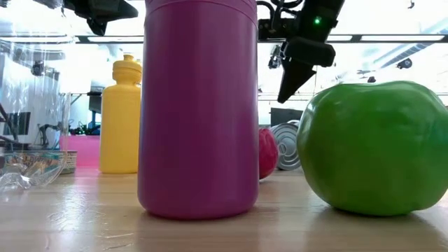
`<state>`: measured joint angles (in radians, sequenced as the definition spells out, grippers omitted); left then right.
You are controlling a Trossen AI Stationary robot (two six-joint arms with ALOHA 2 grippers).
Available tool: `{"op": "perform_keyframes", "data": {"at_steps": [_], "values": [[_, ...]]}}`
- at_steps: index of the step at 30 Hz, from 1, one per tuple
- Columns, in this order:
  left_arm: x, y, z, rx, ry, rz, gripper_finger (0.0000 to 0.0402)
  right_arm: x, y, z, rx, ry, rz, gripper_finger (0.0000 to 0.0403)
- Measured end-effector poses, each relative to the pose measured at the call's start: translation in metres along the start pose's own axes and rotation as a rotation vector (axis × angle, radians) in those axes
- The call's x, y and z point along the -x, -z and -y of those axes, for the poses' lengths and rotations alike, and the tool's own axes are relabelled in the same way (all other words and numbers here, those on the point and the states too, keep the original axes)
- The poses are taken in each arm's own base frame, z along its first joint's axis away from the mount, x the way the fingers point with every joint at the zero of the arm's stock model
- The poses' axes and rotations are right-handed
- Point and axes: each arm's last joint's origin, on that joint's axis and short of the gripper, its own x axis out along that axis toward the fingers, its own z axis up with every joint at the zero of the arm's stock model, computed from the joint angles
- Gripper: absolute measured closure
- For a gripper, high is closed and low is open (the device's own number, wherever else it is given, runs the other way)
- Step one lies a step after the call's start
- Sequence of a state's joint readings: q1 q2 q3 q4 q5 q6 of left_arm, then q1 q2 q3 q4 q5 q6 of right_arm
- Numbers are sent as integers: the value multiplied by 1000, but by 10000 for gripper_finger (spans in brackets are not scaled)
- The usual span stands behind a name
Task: Pick & Place Food Item
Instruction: Put the dark blue tuna can into the left transparent bin
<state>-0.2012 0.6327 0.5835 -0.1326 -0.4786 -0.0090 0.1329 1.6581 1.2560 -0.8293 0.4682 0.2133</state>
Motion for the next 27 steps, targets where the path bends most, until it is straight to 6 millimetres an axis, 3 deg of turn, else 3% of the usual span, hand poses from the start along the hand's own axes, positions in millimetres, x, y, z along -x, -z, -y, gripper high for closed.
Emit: {"op": "perform_keyframes", "data": {"at_steps": [10,21,27], "values": [[0,0,0,0,0,0,400,0,-1,0,42,-5,6,360],[0,0,0,1,0,0,400,-3,-3,-1,87,27,51,258],[0,0,0,17,0,-1,400,-6,-1,0,122,34,43,225]]}}
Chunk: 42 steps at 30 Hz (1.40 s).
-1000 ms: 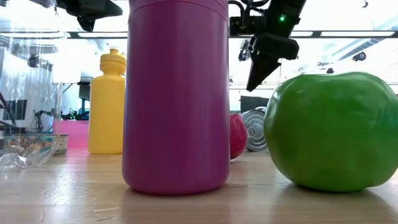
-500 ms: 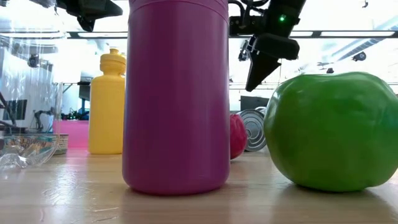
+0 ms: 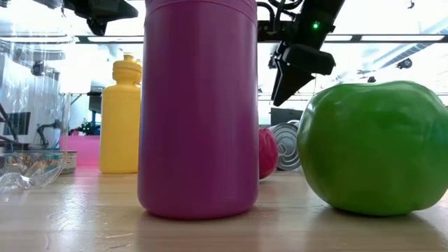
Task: Pick & Place Food Item
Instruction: Put the dark blue tuna can into the left transparent bin
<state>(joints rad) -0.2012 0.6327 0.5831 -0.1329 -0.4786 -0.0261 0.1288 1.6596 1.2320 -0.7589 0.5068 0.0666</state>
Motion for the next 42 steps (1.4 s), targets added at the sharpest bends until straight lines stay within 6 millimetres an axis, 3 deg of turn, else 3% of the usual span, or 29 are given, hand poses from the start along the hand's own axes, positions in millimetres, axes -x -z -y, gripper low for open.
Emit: {"op": "perform_keyframes", "data": {"at_steps": [9,14,22,42], "values": [[0,0,0,8,0,0,400,-5,1,7,53,-53,-21,214],[0,0,0,8,0,-1,400,-17,3,28,4,-214,-58,226],[0,1,0,4,0,-9,400,-30,8,55,48,-204,-90,241],[0,3,0,-5,-1,-26,400,-25,8,46,136,-224,-89,253]]}}
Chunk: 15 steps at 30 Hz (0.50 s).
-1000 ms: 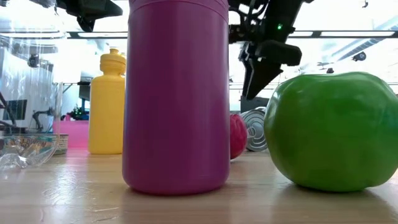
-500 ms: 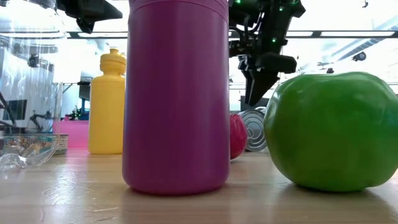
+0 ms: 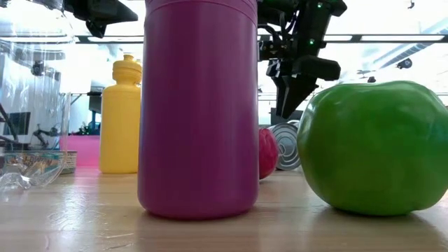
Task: Pick & Place Food Item
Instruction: Put the dark blue tuna can into the left transparent bin
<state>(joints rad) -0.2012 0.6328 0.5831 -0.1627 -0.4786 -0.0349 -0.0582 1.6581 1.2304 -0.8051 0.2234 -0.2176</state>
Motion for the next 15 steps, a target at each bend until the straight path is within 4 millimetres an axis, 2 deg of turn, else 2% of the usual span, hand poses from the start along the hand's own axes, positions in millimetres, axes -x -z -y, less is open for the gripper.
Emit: {"op": "perform_keyframes", "data": {"at_steps": [15], "values": [[0,0,0,0,0,0,400,0,-1,0,-1,1,3,254]]}}
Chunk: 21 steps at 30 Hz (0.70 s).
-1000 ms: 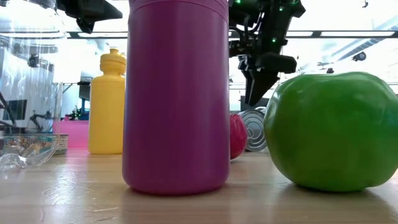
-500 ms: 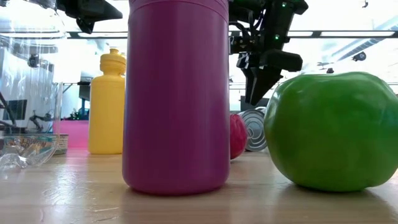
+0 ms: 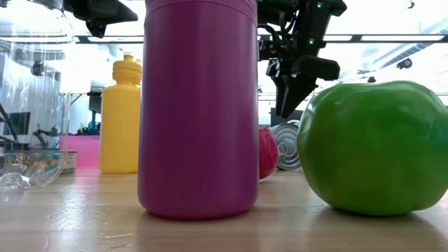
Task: Pick & Place Food Item
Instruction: Put the dark blue tuna can into the left transparent bin
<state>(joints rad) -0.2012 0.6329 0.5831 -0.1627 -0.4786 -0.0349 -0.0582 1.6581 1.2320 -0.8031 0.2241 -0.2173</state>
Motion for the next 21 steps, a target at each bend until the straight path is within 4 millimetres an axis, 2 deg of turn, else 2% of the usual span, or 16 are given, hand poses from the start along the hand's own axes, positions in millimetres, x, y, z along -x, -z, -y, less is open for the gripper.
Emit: {"op": "perform_keyframes", "data": {"at_steps": [13,21], "values": [[0,0,0,-5,0,0,400,0,0,0,0,2,1,271],[0,0,0,-8,0,0,400,0,0,0,-1,2,1,264]]}}
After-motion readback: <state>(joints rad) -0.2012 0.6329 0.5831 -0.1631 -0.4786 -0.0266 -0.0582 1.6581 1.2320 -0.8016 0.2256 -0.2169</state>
